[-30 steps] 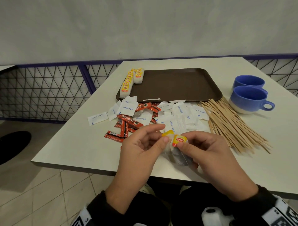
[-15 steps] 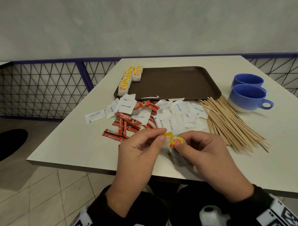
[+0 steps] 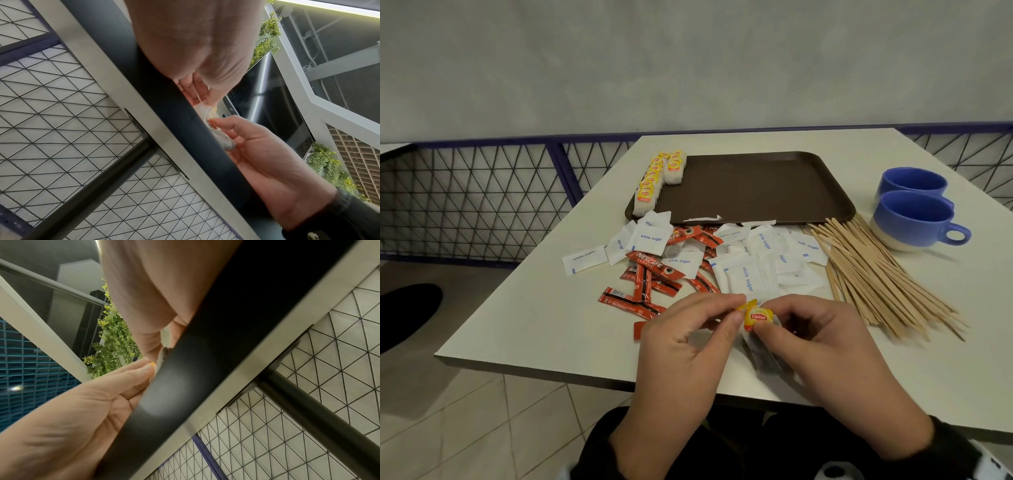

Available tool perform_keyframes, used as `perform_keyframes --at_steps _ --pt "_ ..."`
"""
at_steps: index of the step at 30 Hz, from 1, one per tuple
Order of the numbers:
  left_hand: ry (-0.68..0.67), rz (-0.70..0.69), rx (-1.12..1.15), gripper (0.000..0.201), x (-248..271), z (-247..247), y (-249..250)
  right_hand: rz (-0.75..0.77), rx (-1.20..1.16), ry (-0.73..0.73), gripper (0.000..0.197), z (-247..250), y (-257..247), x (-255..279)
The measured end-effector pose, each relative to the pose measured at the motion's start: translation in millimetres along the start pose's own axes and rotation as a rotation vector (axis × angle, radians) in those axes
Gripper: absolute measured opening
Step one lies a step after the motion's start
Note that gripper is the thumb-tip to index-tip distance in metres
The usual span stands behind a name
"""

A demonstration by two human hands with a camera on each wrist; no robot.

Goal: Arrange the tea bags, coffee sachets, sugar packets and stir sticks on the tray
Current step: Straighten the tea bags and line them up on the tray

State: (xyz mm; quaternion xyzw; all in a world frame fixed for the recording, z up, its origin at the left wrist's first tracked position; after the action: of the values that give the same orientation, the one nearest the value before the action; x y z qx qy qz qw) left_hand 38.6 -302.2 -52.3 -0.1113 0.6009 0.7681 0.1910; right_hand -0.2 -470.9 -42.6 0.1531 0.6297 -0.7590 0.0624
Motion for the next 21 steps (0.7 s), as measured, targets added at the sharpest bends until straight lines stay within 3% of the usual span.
perform_keyframes --at_steps 9,12,17,21 --pt "-0.061 0.049 0.005 0.032 -1.3 1.1 0.3 0.031 -0.028 -0.008 0.009 0.0 -2.2 0.8" --pt "-0.095 0.147 0.097 0.032 -2.5 1.8 -1.6 0.037 -0.066 -0.007 0.009 -1.5 -1.8 1.2" --pt "-0.048 0.231 0.303 0.029 -8.6 5.0 -3.9 0.020 -0.196 0.075 0.027 1.5 3.5 -0.6" --pt "-0.023 0.285 0.451 0.031 -13.0 9.9 -5.1 0.001 -0.257 0.035 0.024 5.1 1.2 -2.1"
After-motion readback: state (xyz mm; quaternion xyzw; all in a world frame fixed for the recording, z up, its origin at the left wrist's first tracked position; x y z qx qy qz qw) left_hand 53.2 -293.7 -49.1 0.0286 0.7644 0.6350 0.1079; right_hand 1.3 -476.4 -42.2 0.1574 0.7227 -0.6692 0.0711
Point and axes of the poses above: each hand's wrist, its own x-axis away from the middle knuckle, its own z-axis out of the back of the hand, y = z × x, the point moved 1 cm from there along -x, towards the middle knuckle, and after that the axes turned 8 degrees about z, right-handed, at the moved point
